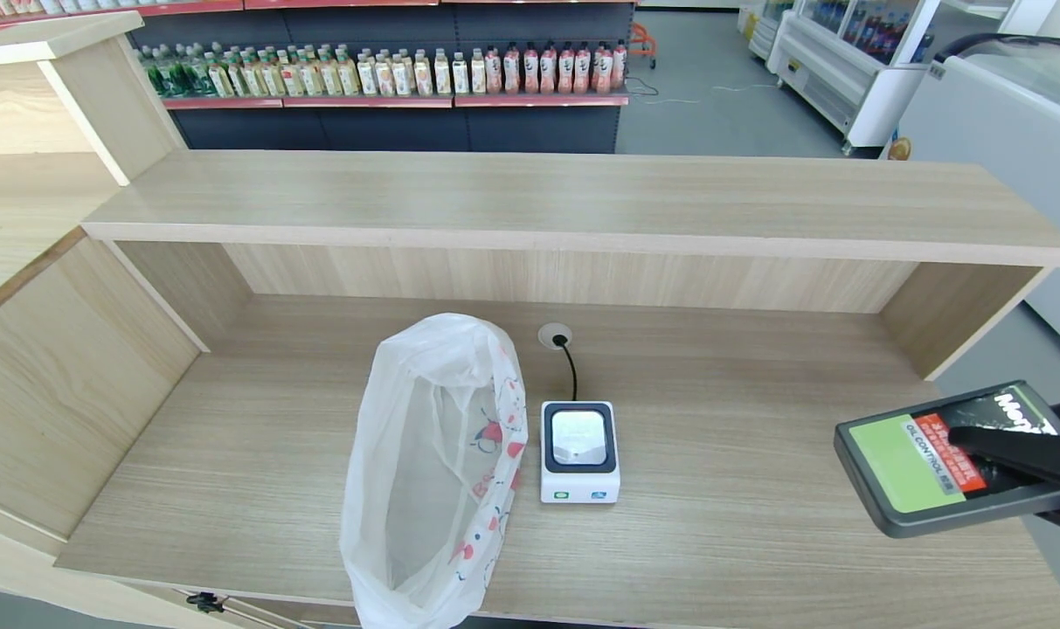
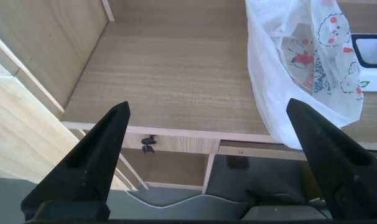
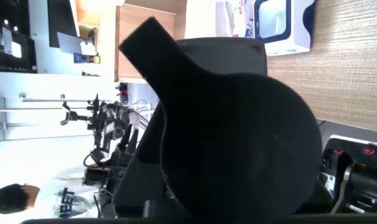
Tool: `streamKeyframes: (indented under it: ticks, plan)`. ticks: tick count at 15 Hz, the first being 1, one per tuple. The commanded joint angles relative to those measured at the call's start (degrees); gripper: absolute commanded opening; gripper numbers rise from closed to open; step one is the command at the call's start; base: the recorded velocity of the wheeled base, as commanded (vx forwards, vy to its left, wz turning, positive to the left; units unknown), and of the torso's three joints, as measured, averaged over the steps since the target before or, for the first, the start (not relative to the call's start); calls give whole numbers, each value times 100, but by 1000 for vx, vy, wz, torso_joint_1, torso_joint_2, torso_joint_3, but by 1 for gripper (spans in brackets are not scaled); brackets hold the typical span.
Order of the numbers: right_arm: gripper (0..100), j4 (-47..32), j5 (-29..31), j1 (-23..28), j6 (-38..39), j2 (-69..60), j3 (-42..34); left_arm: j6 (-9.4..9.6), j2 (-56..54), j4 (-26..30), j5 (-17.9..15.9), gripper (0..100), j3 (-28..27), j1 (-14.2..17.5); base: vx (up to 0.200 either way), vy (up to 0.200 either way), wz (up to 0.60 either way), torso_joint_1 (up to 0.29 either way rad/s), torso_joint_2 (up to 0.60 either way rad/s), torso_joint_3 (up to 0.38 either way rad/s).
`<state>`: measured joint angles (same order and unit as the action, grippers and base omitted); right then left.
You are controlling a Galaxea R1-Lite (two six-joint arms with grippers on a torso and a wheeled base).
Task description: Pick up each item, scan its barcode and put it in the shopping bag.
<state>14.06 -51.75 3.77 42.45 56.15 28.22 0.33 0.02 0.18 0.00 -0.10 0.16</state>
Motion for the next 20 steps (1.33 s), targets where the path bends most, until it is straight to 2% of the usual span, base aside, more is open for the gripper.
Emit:
streamKeyframes:
  ticks: [1, 6, 8, 10, 13, 15, 18, 20]
  plan:
    - [0, 1, -2, 1, 0, 1, -1, -7, -2, -1, 0, 100, 1, -7, 0, 0, 0, 0, 0, 0]
    - [0, 1, -2, 1, -263, 107, -1, -24, -2, -1, 0, 100, 1, 2, 0, 200, 0, -3, -1, 6]
    - [0, -8, 7, 10, -817, 318, -10, -24, -2, -1, 0, 100, 1, 2, 0, 200, 0, 14, 7, 0]
    - [0, -8, 7, 19, -1046, 414, -1, 2, -2, -1, 0, 100, 1, 2, 0, 200, 0, -2, 5, 5]
    - [0, -52, 7, 19, -1336, 467, -54, 2, -2, -1, 0, 100, 1, 2, 0, 0, 0, 0, 0, 0]
    - [0, -52, 16, 28, -1590, 581, -89, -7, -2, -1, 0, 100, 1, 2, -200, 0, 0, 0, 2, -5]
    - [0, -8, 534, -104, -1757, 871, -89, 11, -2, -1, 0, 100, 1, 2, -133, 0, 0, 0, -2, 2]
    - [0, 27, 543, -139, -1801, 1161, -36, 2, -2, -1, 0, 100, 1, 2, 0, 0, 0, 0, 0, 0]
